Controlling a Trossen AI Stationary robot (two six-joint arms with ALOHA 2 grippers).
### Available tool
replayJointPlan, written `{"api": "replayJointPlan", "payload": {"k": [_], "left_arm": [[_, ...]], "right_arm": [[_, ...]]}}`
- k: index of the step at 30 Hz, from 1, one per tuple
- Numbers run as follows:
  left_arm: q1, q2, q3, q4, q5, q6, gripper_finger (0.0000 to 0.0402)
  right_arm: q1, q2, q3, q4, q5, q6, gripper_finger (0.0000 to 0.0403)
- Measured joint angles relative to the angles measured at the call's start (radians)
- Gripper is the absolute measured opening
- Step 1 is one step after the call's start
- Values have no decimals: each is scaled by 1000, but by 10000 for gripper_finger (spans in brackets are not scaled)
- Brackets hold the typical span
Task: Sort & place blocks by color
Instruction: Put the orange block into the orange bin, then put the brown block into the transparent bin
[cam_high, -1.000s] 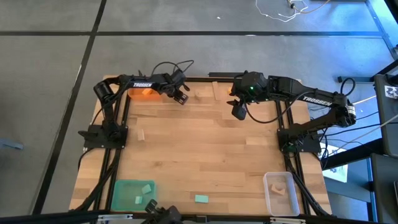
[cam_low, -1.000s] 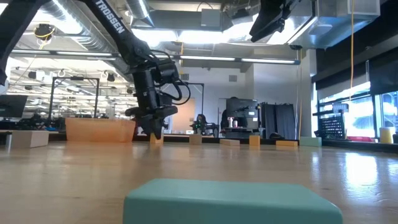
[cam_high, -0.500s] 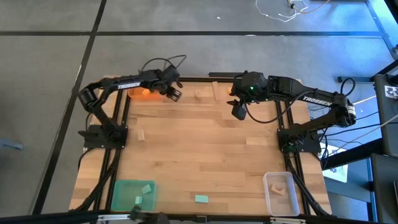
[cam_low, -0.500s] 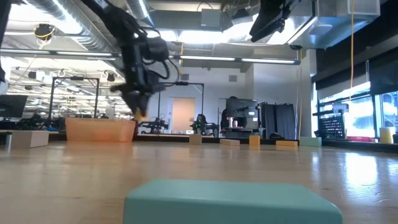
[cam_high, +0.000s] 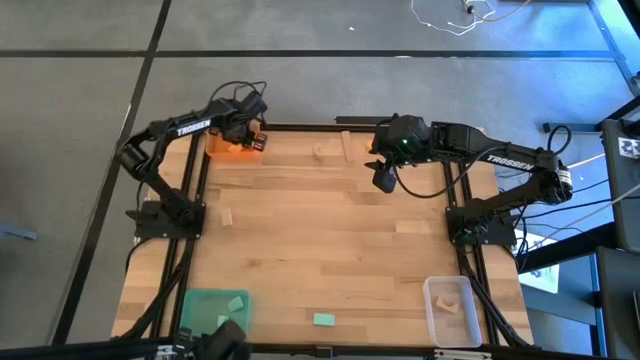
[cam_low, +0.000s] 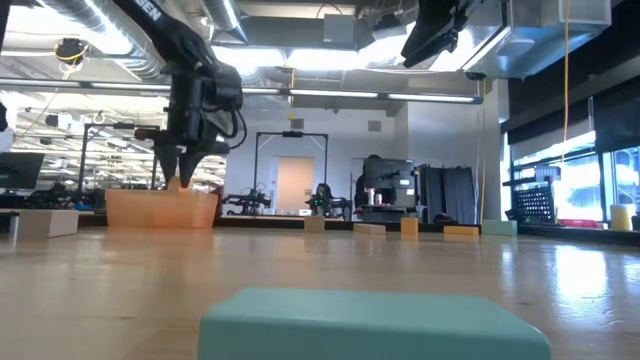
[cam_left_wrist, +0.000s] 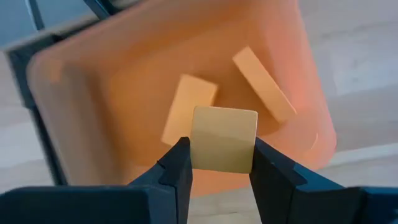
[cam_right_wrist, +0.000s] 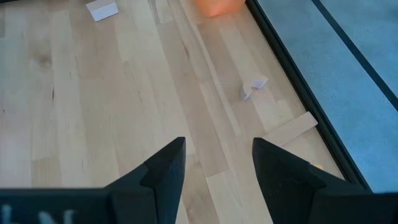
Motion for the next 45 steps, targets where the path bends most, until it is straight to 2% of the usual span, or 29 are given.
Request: {"api": "replayJointPlan", "payload": {"k": [7, 13, 22, 25, 29, 32, 38, 41, 45], "left_arm": [[14, 20, 0, 17, 10, -5, 120], [16, 21, 0, 19, 12, -32, 178], [-5, 8, 0, 20, 16, -23, 190], [-29, -36, 0, 17, 72, 53, 191], [-98, -105, 0, -58, 196, 115, 191], [-163, -155, 0, -200, 217, -34, 191], [-359, -205, 0, -535, 223, -477, 192], [-472, -205, 0, -574, 258, -640, 192], [-592, -205, 0, -570, 283, -774, 192]], "right_arm": [[0, 0, 0, 0, 0, -2, 187], [0, 0, 0, 0, 0, -2, 187], [0, 0, 0, 0, 0, -2, 187], [0, 0, 0, -3, -3, -2, 187], [0, 0, 0, -4, -88, 1, 187], [1, 0, 0, -4, -105, 26, 187], [0, 0, 0, -4, -98, 56, 187], [0, 0, 0, 0, -98, 56, 187], [0, 0, 0, 1, -97, 57, 187]]}}
